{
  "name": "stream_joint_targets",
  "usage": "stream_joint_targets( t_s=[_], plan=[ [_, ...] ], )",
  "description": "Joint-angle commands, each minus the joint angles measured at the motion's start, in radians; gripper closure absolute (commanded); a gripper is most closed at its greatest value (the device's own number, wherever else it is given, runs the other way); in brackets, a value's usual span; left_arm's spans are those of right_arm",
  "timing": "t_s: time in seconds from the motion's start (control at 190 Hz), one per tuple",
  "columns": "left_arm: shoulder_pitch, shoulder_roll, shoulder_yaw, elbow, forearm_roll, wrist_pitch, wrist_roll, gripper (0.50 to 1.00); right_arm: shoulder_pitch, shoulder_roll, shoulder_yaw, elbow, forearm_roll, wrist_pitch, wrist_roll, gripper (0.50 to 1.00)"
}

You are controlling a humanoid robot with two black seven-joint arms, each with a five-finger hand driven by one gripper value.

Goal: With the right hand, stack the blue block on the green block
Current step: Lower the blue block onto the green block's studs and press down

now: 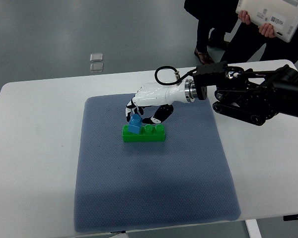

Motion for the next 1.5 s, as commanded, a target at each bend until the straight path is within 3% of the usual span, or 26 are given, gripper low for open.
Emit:
stream_joint_targets(
  t_s=[0.0, 1.492],
  plan=[
    [-0.001, 0.0, 0.0, 0.0, 0.0, 0.0, 0.0, 0.5, 0.0, -0.001, -0.006, -0.017, -0.001, -0.001, 0.008, 1.0],
    [-0.001, 0.0, 0.0, 0.0, 0.0, 0.0, 0.0, 0.5, -0.029, 0.016, -0.071, -0.084, -0.018, -0.012, 0.024, 1.0]
  ],
)
